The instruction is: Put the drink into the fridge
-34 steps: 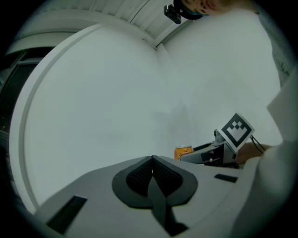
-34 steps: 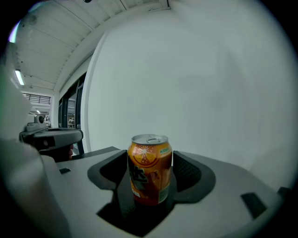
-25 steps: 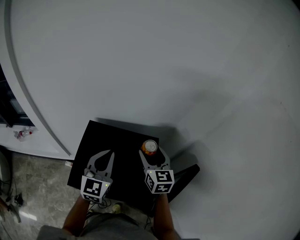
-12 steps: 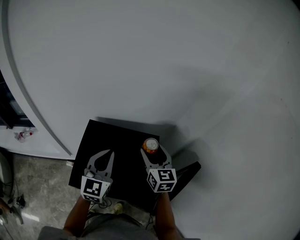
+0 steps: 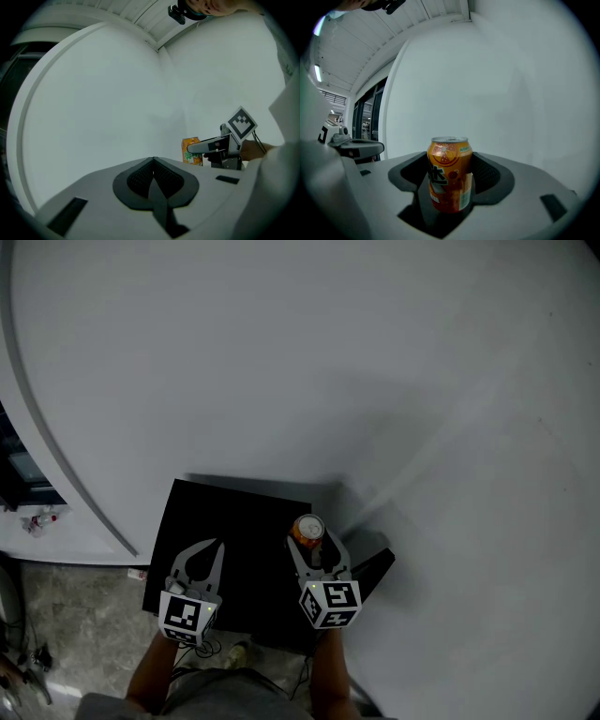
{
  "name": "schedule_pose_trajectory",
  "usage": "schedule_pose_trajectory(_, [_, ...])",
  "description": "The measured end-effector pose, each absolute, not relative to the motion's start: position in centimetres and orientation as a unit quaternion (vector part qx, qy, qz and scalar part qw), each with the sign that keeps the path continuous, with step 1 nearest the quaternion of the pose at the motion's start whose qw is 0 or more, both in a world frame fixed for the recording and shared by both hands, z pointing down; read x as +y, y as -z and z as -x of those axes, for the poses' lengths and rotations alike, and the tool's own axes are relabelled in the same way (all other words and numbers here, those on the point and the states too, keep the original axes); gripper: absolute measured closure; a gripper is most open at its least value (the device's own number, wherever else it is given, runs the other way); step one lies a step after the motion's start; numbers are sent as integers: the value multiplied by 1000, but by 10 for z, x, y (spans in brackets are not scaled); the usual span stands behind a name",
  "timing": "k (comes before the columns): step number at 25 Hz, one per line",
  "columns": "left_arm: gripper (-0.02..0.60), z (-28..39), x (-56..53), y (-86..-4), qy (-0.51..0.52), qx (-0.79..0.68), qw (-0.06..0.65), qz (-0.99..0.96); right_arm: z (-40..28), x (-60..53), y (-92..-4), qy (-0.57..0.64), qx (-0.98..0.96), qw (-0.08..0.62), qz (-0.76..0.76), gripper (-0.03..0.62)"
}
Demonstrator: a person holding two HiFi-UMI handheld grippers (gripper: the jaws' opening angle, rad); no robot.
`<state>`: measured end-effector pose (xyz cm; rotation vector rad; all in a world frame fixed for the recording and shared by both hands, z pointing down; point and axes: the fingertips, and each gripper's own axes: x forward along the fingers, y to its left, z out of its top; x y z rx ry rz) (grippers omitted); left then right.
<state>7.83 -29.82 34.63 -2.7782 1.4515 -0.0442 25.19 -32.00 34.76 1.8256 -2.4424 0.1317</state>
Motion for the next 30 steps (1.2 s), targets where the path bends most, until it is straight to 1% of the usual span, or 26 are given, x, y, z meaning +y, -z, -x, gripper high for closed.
schedule_pose_trajectory(7, [577, -67, -277, -333, 6, 441, 3, 898, -245, -274, -315, -32, -778, 36, -626, 287])
schedule_pose_trajectory(19, [577, -37, -230, -339, 11, 392, 5, 920, -205, -202, -303, -24, -749, 30, -661, 287])
schedule_pose_trajectory(24, [577, -18, -206, -339, 11, 376, 7, 927, -185, -170, -304, -24, -738, 22, -674, 287])
schedule_pose_trajectory(30, [577, 13, -173, -343, 17, 344, 8, 939, -146, -126, -301, -18, -724, 20, -690, 287])
